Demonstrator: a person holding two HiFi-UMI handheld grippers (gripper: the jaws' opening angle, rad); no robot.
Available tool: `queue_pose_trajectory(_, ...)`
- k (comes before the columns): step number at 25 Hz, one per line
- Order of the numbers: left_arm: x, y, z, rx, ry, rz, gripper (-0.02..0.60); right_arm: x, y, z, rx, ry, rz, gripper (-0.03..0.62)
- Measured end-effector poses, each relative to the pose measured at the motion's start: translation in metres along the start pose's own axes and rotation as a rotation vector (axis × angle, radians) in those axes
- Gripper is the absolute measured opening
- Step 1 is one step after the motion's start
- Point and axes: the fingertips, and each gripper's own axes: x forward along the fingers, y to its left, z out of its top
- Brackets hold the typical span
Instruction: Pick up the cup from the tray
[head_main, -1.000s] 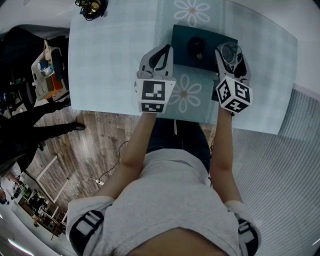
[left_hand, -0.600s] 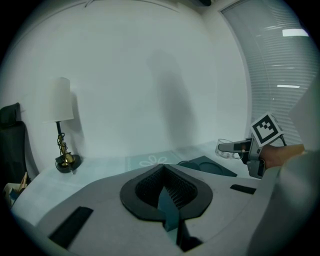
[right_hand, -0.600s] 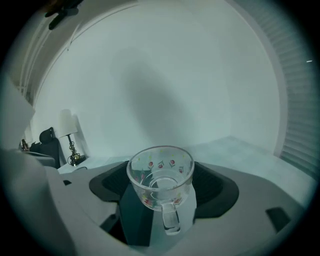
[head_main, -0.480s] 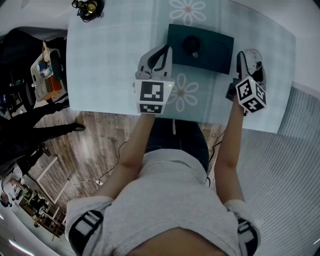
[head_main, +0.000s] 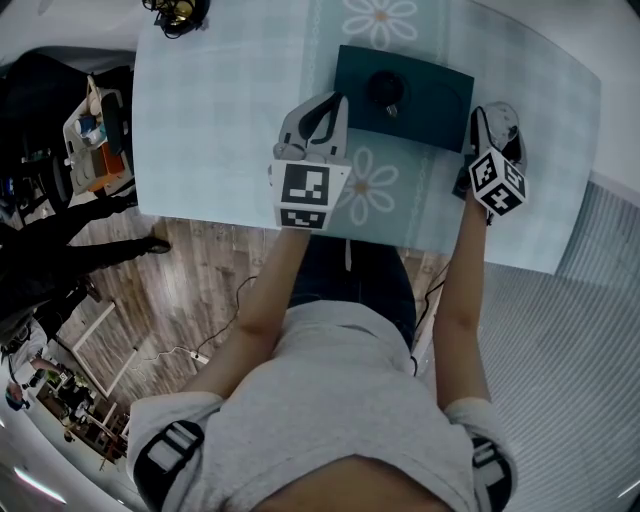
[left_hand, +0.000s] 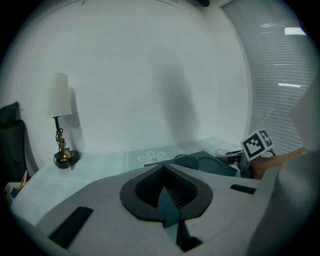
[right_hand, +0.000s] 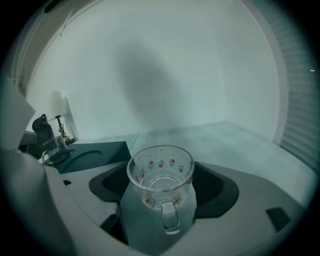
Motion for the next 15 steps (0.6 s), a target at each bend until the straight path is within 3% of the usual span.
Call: queue_pose_trajectory(15, 0.0021, 0.0008, -0.0005, -0.034, -0.007, -0.001, 0.007, -0.0005, 0.0031, -0.0027, -0.05, -0.036, -0.004, 0.344)
